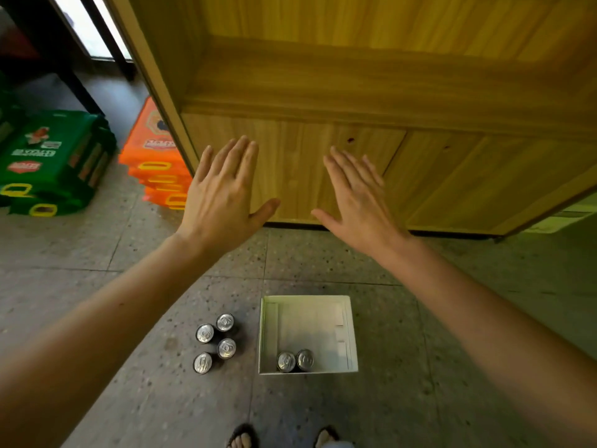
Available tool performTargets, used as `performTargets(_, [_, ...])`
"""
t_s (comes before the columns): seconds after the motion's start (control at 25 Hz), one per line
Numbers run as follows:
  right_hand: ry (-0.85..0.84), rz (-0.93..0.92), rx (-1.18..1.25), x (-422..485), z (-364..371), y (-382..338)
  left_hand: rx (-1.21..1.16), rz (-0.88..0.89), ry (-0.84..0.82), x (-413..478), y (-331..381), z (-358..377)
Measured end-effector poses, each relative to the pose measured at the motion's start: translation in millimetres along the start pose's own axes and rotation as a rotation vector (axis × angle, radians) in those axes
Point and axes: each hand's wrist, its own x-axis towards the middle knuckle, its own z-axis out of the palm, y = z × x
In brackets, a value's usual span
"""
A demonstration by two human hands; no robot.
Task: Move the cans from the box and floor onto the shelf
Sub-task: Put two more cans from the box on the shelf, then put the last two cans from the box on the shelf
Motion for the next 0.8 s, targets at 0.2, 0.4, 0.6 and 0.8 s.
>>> performTargets(0.2, [0.03,-0.016,-0.035,-36,152,15,0.015,0.01,-0.015,-59,6,157])
performTargets(0.4, [0.031,-0.021,-0.038,-67,300,22,0.032,0.029,-0.035,-108,5,295])
performTargets(0.6, [-0.023,-0.012,0.051,-118,398,18,-0.039,0.075,-0.136,-164,20,385])
performTargets(0.8, [-0.202,0.045,0.226,-179,440,1,-0.166,0.12,-0.306,-227,42,436])
